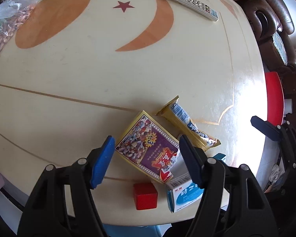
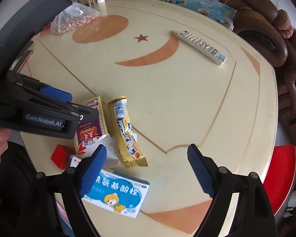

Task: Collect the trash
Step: 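Grasp the purple-gold card box with the left tool while the right tool grasps the yellow snack bar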

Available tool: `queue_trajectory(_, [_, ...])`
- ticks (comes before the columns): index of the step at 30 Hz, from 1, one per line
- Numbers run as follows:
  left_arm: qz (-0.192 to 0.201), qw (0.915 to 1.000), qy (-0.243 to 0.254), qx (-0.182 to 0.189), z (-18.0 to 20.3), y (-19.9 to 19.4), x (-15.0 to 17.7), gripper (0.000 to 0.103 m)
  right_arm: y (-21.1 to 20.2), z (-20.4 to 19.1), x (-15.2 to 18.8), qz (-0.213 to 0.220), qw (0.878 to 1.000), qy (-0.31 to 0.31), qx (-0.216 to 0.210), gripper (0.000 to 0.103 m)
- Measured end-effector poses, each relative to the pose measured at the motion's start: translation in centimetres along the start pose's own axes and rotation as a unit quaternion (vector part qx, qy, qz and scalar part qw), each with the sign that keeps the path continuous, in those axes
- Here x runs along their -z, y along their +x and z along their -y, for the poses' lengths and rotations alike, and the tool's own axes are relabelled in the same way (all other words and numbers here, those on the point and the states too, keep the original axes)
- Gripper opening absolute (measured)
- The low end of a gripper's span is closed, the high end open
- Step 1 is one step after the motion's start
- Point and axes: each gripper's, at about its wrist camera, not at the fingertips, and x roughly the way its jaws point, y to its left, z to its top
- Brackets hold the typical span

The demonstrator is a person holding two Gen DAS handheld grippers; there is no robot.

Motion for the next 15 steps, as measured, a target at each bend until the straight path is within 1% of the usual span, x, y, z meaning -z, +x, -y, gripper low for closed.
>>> queue_trajectory(3, [-0.004, 0.9999, -0.010, 0.003, -0.2, 0.6, 0.2, 0.066, 0.6, 0.0, 0.0, -0.001, 1.000, -0.004, 0.001, 0.082])
queue_trajectory(5, [0.006, 0.9998, -0.020, 0.000, -0.4, 0.5, 0.3, 0.066, 1.0, 0.1, -0.1, -0.002, 1.000, -0.006, 0.003, 0.082])
queue_trajectory(8, [0.011, 0.9988, -0.047, 0.014, -1.0, 0.4, 0.2, 0.066, 1.6, 0.1, -0.1, -0.004, 1.000, -0.009, 0.005, 0.082])
queue_trajectory(12, [0.009, 0.9980, -0.059, 0.020, -1.2, 0.3, 0.8, 0.067, 2.2, 0.1, -0.2, -0.005, 1.000, -0.013, 0.006, 0.082])
queue_trajectory(14, [0.006, 0.9958, -0.084, 0.034, -1.6, 0.2, 1.0, 0.067, 2.6, 0.0, -0.2, -0.006, 1.000, -0.017, 0.008, 0.082])
queue_trajectory(15, [0.006, 0.9950, -0.092, 0.039, -1.7, 0.2, 1.1, 0.070, 2.7, 0.1, -0.2, -0.007, 1.000, -0.017, 0.008, 0.082])
